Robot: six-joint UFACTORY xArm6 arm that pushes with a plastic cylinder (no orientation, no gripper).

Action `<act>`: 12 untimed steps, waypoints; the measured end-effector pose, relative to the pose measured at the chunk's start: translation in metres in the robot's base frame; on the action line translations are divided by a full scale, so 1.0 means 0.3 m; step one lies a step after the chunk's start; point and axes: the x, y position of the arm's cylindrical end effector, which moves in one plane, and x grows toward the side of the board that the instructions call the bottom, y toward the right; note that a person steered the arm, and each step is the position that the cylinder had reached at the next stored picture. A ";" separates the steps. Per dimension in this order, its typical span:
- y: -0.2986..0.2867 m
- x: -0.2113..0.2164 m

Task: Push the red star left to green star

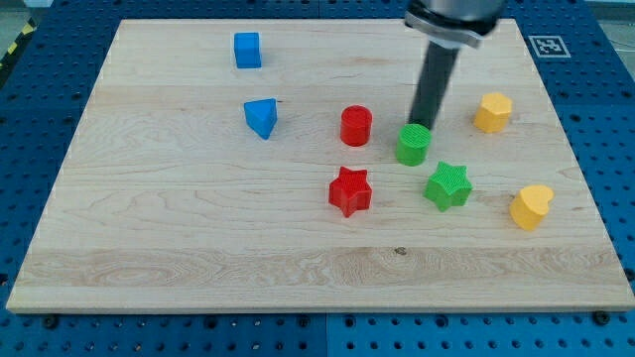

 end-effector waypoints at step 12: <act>-0.577 0.434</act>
